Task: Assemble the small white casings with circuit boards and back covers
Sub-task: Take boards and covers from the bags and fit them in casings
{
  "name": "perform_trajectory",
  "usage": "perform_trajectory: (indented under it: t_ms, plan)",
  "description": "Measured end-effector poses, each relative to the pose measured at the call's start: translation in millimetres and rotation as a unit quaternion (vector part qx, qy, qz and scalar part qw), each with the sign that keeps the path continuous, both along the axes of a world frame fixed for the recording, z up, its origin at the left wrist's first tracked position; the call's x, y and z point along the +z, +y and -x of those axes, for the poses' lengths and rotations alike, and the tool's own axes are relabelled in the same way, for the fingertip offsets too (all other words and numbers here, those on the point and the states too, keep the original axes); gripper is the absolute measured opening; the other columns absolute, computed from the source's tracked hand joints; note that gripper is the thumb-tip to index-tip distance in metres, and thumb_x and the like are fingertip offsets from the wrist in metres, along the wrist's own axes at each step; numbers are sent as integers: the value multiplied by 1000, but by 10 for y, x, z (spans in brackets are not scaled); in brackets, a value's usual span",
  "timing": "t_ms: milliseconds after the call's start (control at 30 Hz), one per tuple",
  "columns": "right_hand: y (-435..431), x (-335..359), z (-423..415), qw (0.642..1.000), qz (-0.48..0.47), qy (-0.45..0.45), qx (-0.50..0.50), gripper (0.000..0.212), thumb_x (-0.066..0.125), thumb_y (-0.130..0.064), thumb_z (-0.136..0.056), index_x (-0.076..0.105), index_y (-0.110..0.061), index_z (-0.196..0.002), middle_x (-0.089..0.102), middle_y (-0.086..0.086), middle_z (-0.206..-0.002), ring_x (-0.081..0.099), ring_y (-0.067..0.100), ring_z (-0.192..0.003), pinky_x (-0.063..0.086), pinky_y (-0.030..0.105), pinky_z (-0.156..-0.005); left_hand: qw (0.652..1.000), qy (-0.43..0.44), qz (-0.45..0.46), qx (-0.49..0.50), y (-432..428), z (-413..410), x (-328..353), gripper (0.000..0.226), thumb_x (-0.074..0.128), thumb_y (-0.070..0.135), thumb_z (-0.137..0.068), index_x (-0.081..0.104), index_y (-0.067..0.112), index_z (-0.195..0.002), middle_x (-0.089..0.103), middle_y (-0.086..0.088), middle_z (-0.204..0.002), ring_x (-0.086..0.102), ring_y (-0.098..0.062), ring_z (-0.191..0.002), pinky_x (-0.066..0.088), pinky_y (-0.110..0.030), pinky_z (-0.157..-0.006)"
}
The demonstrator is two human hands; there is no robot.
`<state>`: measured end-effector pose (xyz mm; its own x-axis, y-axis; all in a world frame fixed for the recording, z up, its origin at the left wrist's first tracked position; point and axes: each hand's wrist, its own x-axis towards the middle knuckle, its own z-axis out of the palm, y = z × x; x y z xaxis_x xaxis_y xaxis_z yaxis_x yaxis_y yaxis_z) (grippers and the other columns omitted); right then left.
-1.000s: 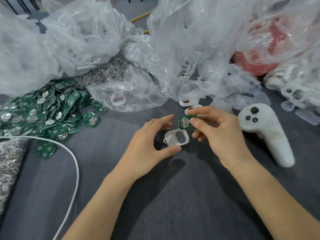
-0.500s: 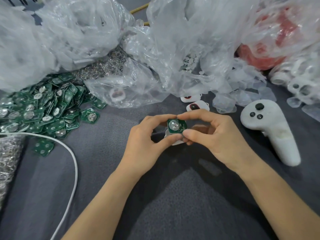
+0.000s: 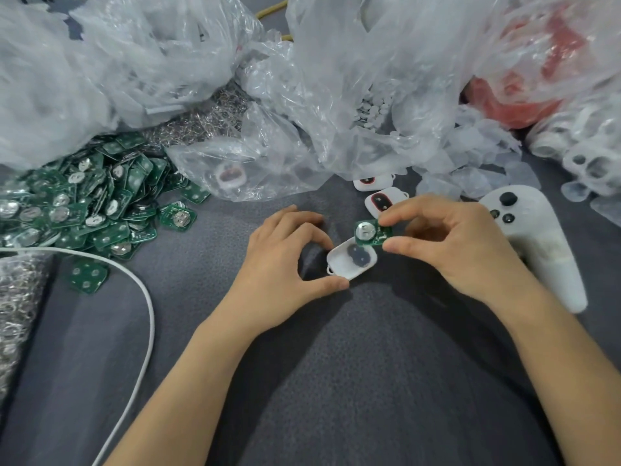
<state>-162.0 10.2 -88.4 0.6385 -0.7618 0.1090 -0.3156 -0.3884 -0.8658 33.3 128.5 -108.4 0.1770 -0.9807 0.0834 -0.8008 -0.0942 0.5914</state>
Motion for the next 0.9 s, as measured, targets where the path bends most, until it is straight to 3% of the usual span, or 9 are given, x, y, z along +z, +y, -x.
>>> perform_trajectory:
  t_ms: [100,200,300,433,667,900]
  plan:
    - [28,-38,-27,999,1,22,37,22,79,-30,-69,73,-37,-88,70,-12,-96,61,9,-70,53,27,-74,1000,-4,14,-1,2,-17,-34,46,74,52,-67,62,32,-106,46,15,-133,22,-11,-141,16,-32,-113]
    - [7,-64,-18,998,-7,37,47,23,80,-29,-69,72,-41,-87,71,-12,-97,59,10,-71,52,33,-74,1000,-8,14,-6,0,-10,-31,58,70,61,-65,60,34,-115,46,15,-134,22,-9,-141,15,-33,-113]
    - [-11,-80,-13,997,2,52,63,24,79,-27,-70,71,-42,-87,68,-25,-102,59,7,-72,48,21,-71,1000,-24,10,-7,0,-1,-28,69,64,68,-63,54,34,-123,45,17,-137,21,-7,-141,14,-31,-112]
    - [-6,-100,-28,996,5,56,70,25,79,-23,-71,73,-41,-88,67,-31,-102,57,3,-68,45,11,-67,999,-34,18,-10,4,10,-35,62,61,67,-65,55,34,-118,46,17,-135,24,-6,-139,11,-25,-108]
    - [21,-115,-49,997,9,36,73,28,79,-19,-72,73,-41,-88,67,-30,-103,57,5,-66,45,12,-68,998,-47,29,-16,4,9,-47,45,68,54,-72,59,33,-111,48,14,-134,28,-8,-137,11,-24,-107]
    - [51,-113,-69,997,10,35,62,25,79,-18,-73,74,-38,-88,68,-28,-103,57,6,-64,45,11,-65,998,-48,40,-25,9,22,-48,42,67,49,-75,60,32,-113,49,13,-134,30,-9,-137,13,-27,-109]
